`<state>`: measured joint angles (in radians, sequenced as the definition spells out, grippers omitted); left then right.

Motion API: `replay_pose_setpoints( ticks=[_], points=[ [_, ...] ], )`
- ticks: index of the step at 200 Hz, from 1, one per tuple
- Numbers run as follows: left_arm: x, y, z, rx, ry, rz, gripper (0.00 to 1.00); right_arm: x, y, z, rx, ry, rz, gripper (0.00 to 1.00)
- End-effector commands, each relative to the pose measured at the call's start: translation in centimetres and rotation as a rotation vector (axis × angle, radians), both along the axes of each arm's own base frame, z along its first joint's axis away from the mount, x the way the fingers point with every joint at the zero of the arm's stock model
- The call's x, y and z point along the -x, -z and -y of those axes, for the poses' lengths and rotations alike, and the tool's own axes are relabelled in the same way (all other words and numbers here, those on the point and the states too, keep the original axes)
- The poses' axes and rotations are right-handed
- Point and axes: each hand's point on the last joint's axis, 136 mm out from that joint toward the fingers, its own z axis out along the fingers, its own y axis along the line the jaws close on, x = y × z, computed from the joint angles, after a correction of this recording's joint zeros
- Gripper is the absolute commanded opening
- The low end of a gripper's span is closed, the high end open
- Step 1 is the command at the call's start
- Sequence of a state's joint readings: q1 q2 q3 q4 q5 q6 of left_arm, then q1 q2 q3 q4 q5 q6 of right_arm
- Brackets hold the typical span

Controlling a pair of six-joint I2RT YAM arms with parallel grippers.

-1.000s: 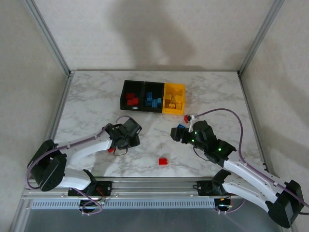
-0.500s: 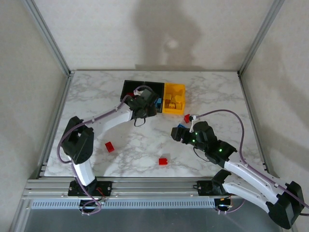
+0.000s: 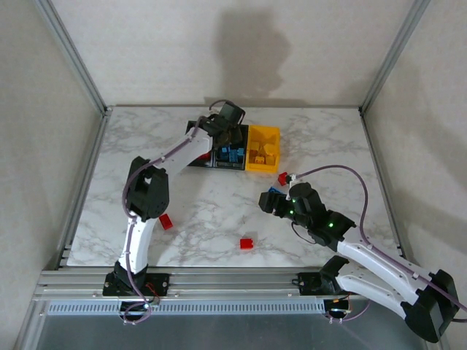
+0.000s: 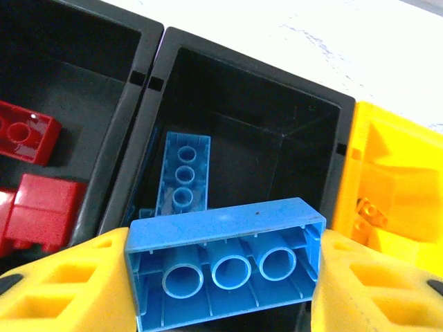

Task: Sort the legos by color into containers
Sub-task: Place the lego in the container.

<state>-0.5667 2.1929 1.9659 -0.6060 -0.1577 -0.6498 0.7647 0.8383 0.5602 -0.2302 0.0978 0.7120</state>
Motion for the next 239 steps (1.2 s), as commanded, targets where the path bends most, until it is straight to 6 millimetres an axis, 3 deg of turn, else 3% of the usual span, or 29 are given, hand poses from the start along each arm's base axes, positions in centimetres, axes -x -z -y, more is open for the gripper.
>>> replay_pose_setpoints(
  ticks=[1,46,101,170,213,239],
  points=[
    [-0.8,0.3,0.4,-0.021,0.013,-0.013,0.53,-0.1,-1.9,0.9,0.004,0.042,0.033,0.73],
    [-2.1,2.5,1.3,-0.019,-0.007,-0.034,0.53,0.0,-2.3,2.0,0.019,0.078,0.052,0.73],
    [-2.3,3.5,1.5,-0.007,-0.028,-0.043,0.6,0.2,-2.9,2.6,0.024,0.086,0.068,0.73],
    [-1.8,1.7,2.1,0.017,-0.009,-0.02,0.75,0.3,-3.1,2.7,0.019,0.091,0.071,0.73],
    [-1.5,0.6,2.5,0.036,-0.003,-0.009,0.76,0.3,-3.6,2.8,0.025,0.09,0.08,0.73],
    [-0.7,-1.5,3.5,0.065,0.03,0.015,0.76,0.4,-3.5,2.8,0.026,0.084,0.079,0.73]
  ],
)
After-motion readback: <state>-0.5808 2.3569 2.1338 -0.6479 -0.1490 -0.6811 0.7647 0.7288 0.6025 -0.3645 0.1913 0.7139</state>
